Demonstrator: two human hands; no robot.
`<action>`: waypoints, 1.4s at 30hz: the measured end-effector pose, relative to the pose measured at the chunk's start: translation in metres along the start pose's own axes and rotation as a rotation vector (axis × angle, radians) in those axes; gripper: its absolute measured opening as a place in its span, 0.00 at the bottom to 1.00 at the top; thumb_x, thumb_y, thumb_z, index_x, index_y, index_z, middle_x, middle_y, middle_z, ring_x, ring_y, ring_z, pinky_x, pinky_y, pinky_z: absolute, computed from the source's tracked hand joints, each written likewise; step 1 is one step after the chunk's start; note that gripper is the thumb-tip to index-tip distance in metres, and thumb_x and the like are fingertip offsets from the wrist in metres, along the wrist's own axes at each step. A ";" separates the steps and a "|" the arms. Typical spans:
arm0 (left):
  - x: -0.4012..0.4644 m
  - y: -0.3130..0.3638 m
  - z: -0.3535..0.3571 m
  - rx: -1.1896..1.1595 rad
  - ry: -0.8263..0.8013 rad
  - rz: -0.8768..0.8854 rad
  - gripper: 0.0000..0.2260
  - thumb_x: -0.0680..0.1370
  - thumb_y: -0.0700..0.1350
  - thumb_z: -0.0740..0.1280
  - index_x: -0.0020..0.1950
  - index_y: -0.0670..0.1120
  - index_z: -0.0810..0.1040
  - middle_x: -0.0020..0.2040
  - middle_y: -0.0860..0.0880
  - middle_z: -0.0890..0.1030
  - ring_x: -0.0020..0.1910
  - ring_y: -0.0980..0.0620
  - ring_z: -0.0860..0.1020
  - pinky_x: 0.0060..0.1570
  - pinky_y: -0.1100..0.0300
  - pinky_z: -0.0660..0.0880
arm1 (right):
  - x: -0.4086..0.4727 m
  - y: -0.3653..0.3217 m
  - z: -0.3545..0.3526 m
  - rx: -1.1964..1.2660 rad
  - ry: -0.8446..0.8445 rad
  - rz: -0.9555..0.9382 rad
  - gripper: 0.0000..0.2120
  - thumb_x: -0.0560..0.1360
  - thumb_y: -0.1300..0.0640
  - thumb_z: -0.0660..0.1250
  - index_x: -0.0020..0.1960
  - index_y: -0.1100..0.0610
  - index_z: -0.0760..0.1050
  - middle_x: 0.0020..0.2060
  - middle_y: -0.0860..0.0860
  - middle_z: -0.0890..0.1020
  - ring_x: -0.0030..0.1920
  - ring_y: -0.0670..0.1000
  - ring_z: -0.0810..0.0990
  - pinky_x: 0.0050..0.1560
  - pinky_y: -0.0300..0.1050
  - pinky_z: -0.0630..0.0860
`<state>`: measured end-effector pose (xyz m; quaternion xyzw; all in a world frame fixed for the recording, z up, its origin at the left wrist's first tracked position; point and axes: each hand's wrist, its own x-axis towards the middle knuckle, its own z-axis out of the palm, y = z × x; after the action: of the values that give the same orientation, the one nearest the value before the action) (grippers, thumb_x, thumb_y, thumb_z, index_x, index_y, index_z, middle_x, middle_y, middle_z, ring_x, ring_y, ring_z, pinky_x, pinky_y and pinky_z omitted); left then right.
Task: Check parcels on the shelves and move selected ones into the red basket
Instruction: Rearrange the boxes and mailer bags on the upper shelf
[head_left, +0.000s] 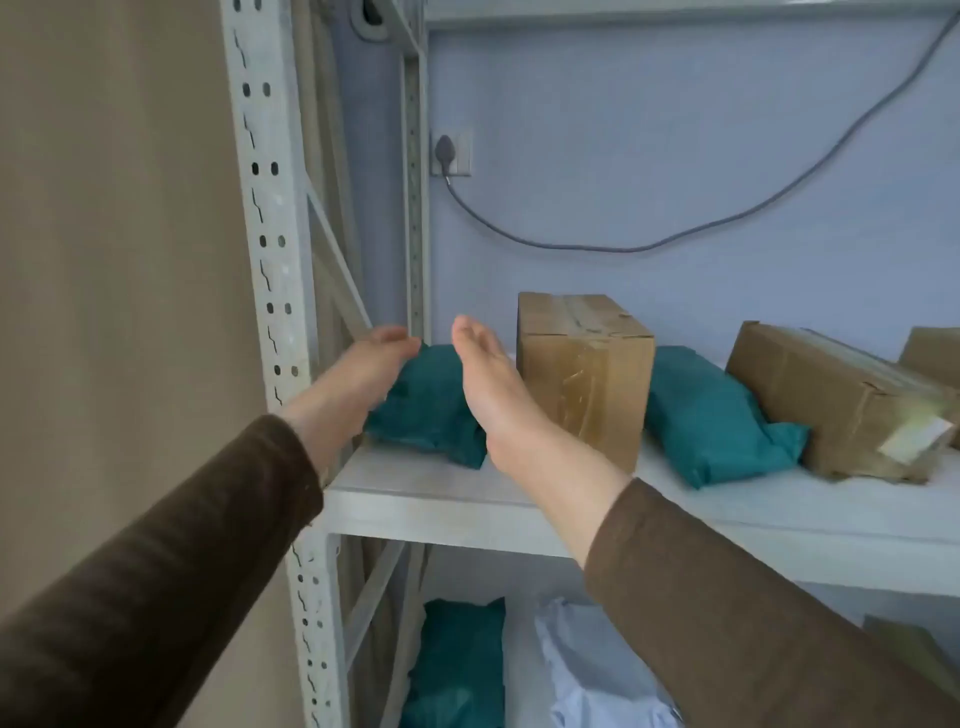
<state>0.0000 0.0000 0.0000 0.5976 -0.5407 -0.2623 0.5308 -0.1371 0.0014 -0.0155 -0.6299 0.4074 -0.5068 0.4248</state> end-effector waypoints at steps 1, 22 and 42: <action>0.006 -0.003 0.004 0.037 -0.001 -0.023 0.24 0.86 0.49 0.62 0.82 0.47 0.65 0.77 0.47 0.71 0.70 0.47 0.72 0.55 0.62 0.68 | 0.008 0.005 0.005 -0.031 0.024 0.016 0.29 0.84 0.35 0.53 0.81 0.44 0.60 0.81 0.45 0.64 0.80 0.51 0.62 0.78 0.53 0.61; -0.081 -0.040 -0.014 -0.409 -0.060 -0.139 0.25 0.82 0.40 0.70 0.78 0.50 0.70 0.64 0.50 0.82 0.50 0.53 0.83 0.41 0.63 0.79 | -0.059 0.032 -0.003 -0.021 -0.017 -0.068 0.28 0.82 0.63 0.66 0.77 0.43 0.66 0.71 0.47 0.75 0.64 0.51 0.80 0.65 0.53 0.80; -0.362 -0.026 0.066 -0.429 -0.442 -0.143 0.24 0.74 0.54 0.76 0.68 0.52 0.78 0.61 0.54 0.87 0.59 0.53 0.86 0.60 0.54 0.80 | -0.343 0.087 -0.186 -0.313 -0.087 -0.211 0.16 0.81 0.49 0.67 0.67 0.40 0.75 0.65 0.39 0.80 0.66 0.45 0.79 0.68 0.52 0.74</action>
<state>-0.1500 0.3077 -0.1377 0.4370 -0.5321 -0.5305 0.4945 -0.3807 0.2757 -0.1744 -0.7487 0.3941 -0.4515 0.2834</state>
